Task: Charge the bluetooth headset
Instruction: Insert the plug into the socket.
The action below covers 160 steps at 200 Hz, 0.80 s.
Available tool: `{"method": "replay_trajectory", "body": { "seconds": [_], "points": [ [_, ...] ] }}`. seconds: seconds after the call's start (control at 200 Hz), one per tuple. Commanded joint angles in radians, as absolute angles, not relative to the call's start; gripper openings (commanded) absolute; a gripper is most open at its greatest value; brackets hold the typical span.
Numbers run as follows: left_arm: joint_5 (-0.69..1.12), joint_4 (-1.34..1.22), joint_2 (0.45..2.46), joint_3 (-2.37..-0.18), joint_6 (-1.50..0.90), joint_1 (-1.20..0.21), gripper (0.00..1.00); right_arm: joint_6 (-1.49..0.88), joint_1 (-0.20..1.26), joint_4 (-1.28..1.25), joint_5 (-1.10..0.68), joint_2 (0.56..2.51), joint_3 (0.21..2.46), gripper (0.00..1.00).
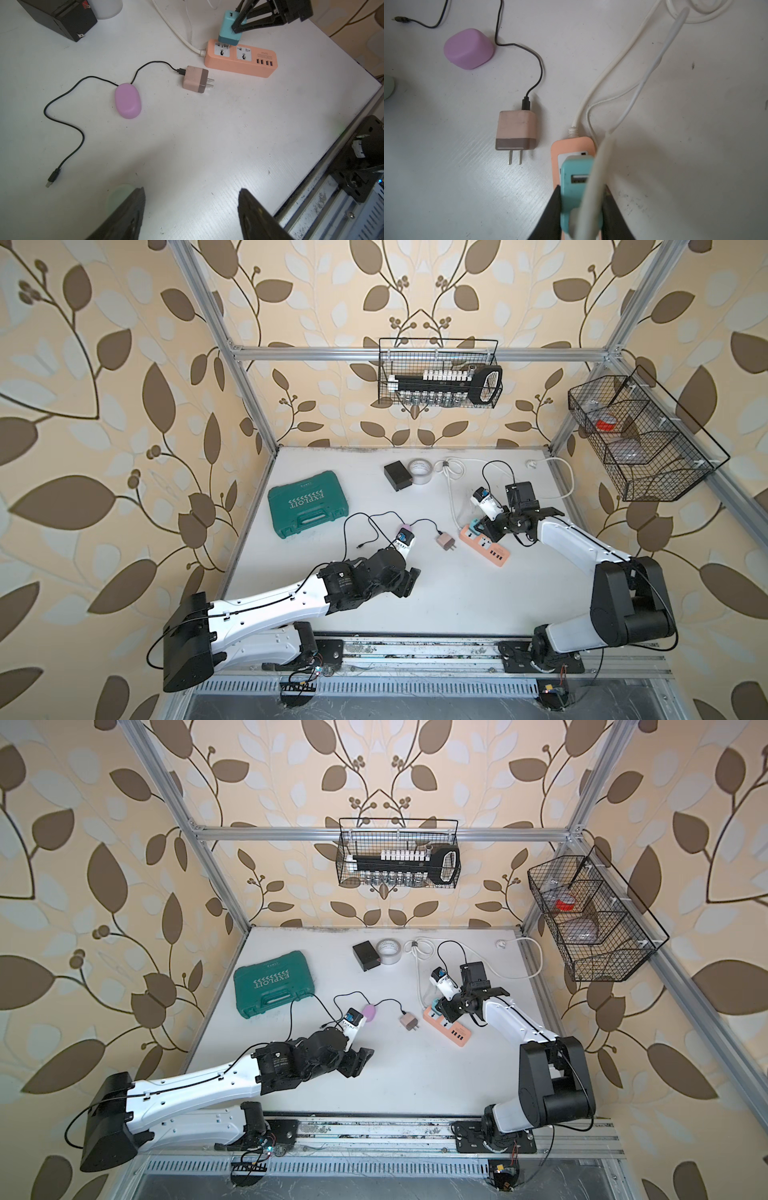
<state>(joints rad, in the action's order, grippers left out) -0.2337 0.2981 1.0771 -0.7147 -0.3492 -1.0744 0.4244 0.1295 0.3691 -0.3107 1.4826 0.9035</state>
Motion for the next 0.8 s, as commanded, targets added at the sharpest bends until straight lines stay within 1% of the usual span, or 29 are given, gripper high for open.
{"method": "replay_trajectory", "body": {
  "seconds": [0.0,0.145,0.43,0.53,0.605,0.795],
  "points": [
    [-0.222,0.271,1.052,-0.711,-0.362,-1.079,0.73,0.448,0.14,0.353,-0.295,1.503,0.894,0.09],
    [-0.222,0.27,1.054,-0.71,-0.365,-1.079,0.73,0.48,0.146,0.339,-0.272,1.503,0.878,0.09],
    [-0.221,0.264,1.043,-0.702,-0.368,-1.079,0.73,0.562,0.144,0.363,-0.288,1.506,0.878,0.08],
    [-0.218,0.259,1.042,-0.698,-0.37,-1.079,0.72,0.601,0.133,0.388,-0.336,1.514,0.877,0.09],
    [-0.214,0.254,1.037,-0.693,-0.371,-1.081,0.72,0.596,0.127,0.392,-0.358,1.522,0.876,0.09],
    [-0.209,0.237,1.017,-0.674,-0.377,-1.08,0.72,0.594,0.118,0.405,-0.351,1.548,0.885,0.08]
  ]
}}
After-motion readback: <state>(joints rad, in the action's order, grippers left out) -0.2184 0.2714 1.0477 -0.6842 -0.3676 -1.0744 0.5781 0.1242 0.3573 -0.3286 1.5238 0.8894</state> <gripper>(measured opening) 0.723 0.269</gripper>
